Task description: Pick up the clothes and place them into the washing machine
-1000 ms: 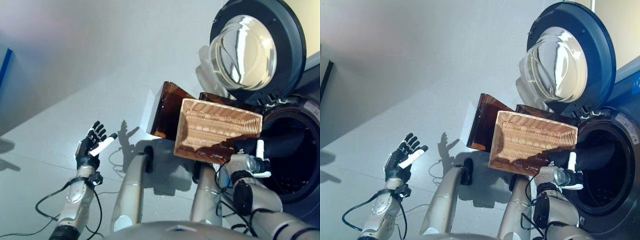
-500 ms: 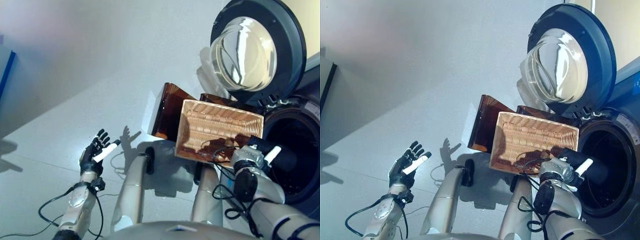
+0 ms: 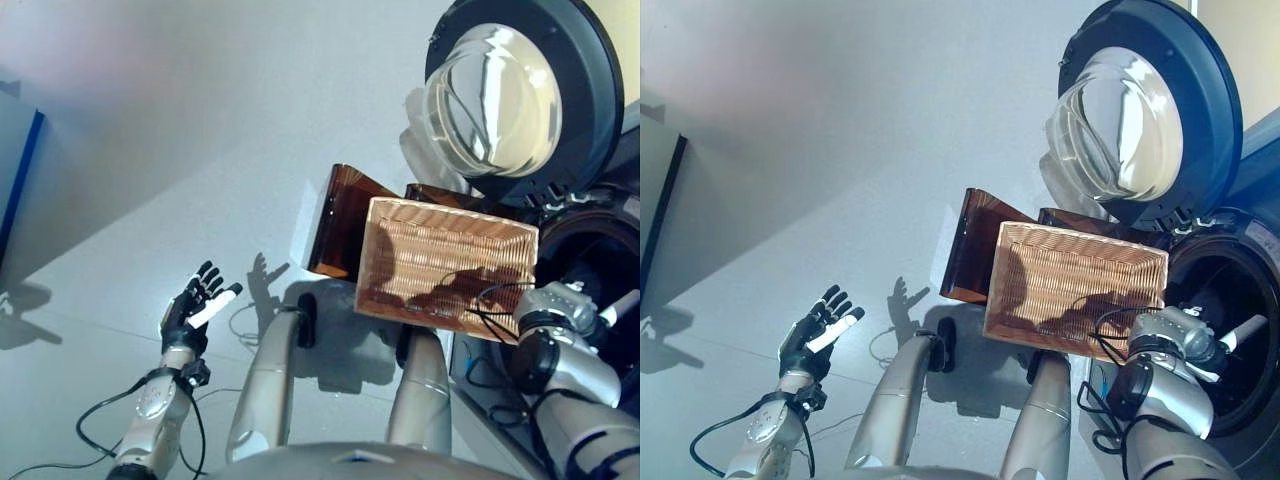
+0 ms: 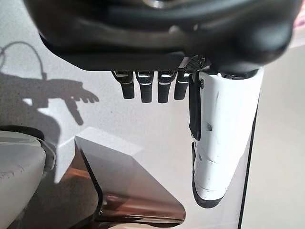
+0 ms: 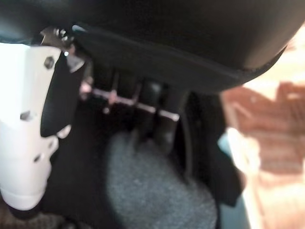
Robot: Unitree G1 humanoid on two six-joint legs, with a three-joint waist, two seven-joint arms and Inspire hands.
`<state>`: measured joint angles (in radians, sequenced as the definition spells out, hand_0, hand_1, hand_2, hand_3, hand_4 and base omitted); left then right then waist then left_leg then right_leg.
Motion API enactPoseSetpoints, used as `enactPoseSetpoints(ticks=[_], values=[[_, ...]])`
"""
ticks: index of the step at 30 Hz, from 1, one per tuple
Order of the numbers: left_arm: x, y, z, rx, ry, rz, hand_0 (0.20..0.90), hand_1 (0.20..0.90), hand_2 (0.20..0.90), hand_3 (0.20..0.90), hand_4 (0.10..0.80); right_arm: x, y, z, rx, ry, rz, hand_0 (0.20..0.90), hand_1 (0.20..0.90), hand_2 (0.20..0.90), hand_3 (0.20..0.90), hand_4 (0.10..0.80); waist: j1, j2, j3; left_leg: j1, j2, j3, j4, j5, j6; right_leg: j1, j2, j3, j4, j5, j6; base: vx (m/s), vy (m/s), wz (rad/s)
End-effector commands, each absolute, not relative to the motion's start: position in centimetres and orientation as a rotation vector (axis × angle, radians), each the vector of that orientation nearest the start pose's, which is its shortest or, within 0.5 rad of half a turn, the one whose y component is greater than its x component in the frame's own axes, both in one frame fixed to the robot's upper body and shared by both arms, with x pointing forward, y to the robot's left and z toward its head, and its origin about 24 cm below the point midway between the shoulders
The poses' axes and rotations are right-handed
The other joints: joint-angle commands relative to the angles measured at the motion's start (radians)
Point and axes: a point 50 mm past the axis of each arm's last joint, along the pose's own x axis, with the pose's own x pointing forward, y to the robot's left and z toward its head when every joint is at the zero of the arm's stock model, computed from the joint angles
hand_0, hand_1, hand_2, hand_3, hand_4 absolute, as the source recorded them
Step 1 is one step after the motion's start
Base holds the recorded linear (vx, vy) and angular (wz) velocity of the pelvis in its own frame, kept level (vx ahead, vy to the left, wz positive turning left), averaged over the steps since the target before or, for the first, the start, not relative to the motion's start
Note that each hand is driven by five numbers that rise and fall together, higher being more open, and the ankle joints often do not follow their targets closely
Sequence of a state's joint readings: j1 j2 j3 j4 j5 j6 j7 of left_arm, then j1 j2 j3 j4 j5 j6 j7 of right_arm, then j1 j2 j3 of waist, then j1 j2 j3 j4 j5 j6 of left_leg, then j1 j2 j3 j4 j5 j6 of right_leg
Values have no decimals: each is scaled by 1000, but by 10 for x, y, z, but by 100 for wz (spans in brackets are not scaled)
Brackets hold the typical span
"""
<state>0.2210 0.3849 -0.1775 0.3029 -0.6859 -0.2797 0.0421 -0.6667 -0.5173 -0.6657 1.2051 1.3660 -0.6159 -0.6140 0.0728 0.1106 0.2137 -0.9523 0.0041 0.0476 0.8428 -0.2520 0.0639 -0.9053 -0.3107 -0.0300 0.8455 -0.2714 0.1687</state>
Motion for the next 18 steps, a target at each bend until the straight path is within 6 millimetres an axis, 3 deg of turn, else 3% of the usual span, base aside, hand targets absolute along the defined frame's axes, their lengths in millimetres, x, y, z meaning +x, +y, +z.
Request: enactPoseSetpoints(ticks=[1, 12, 18], values=[[188, 243, -15, -250, 142, 169, 900, 900, 900, 900, 800, 214, -439, 76, 1230, -533, -1802, 200, 200, 200, 200, 300, 5, 25, -19, 29, 27, -67, -33, -7, -76, -3, 20, -28, 20, 61, -58, 0, -4, -4], [185, 253, -13, -239, 133, 199, 900, 900, 900, 900, 800, 177, -471, 100, 1167, -639, -1897, 200, 200, 200, 200, 300, -8, 37, -27, 33, 33, -60, -40, -5, -83, -10, 18, -16, 26, 54, -61, 0, -1, 0], [184, 251, -16, -243, 147, 193, 900, 900, 900, 900, 800, 174, -474, 102, 1153, -640, -1904, 200, 200, 200, 200, 300, -8, 39, -25, 35, 38, -55, -39, -6, -82, -13, 20, -11, 29, 55, -62, -2, 7, -2]])
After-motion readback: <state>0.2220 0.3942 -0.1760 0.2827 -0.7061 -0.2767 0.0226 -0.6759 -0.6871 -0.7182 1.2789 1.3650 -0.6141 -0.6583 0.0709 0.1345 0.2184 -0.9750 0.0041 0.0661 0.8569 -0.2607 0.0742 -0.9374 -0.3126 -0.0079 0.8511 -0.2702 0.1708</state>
